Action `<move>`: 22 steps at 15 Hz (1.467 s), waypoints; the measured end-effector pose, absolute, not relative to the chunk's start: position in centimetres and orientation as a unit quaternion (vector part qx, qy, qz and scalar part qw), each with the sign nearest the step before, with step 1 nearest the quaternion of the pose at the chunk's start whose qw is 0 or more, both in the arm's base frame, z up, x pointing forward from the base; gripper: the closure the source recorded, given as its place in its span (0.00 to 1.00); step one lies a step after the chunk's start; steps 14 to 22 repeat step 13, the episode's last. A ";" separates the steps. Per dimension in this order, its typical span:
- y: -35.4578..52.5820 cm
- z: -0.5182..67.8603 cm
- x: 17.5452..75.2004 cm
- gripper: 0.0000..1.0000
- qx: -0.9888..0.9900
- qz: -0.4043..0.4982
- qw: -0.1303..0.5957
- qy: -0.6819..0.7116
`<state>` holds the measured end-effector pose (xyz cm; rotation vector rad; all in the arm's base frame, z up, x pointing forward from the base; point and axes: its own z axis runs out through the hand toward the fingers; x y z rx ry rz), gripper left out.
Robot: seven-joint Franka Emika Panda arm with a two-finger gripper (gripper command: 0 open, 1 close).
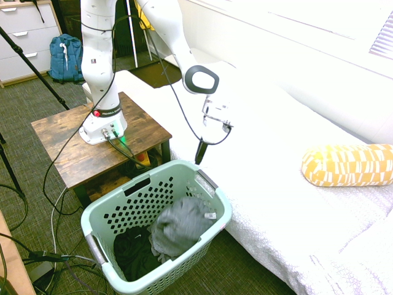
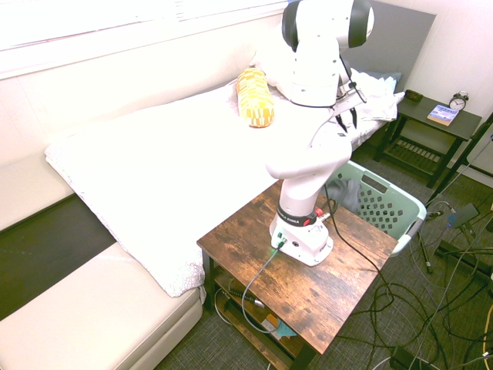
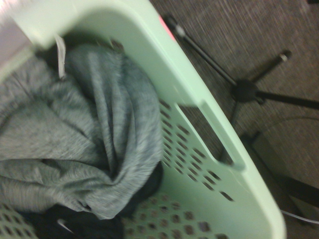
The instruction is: Put my clothes in the laundry bag
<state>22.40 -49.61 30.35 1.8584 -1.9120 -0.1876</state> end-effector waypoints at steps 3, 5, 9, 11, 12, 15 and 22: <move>-45.9 33.6 32.2 0.00 0.688 0.007 0.161 -0.708; -40.9 35.4 39.7 0.00 0.706 0.048 0.107 -0.698; -25.6 34.2 50.5 0.00 0.789 0.047 0.035 -0.611; -15.7 32.2 53.2 0.00 0.833 0.023 0.015 -0.553; -11.1 31.4 53.7 0.00 0.851 0.009 0.002 -0.524; -7.5 30.9 53.9 0.00 0.867 -0.005 -0.013 -0.498; -7.5 30.9 53.9 0.00 0.867 -0.005 -0.013 -0.498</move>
